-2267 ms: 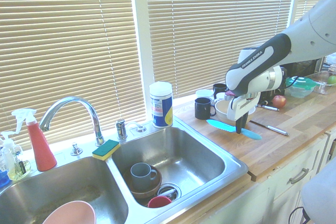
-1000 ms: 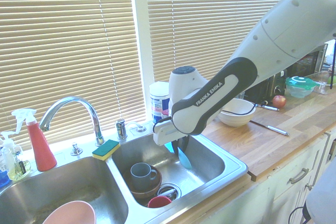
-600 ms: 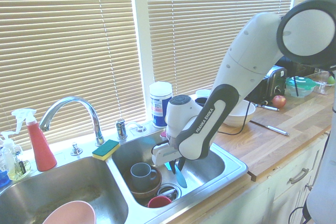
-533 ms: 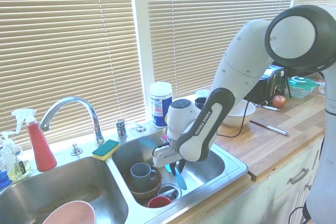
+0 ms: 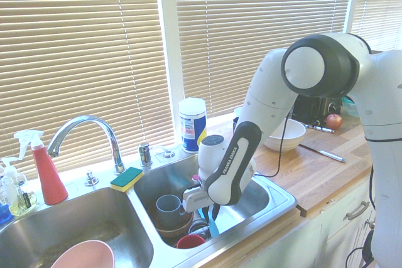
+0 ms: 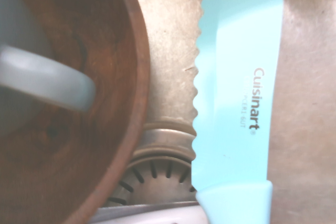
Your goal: Put the knife into the sink
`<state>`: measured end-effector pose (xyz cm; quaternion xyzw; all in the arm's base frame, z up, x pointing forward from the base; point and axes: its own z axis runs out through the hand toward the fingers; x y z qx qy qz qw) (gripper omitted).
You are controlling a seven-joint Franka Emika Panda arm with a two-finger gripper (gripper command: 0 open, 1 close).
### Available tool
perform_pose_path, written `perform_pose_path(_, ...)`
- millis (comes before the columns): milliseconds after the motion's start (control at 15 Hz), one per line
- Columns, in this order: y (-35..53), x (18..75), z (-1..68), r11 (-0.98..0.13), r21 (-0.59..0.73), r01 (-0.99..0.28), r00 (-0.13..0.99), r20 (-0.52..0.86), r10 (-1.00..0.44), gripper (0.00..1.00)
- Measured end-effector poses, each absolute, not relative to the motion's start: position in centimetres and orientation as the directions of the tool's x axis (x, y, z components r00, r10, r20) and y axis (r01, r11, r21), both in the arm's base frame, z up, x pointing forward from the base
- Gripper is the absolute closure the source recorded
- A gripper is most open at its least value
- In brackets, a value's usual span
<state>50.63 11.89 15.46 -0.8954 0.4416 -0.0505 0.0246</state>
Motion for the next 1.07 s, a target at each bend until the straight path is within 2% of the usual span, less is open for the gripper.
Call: perform_pose_path(1067,11.6,51.2,14.7,-0.617,-0.099,-0.781,0.614,0.061,-0.787,0.00)
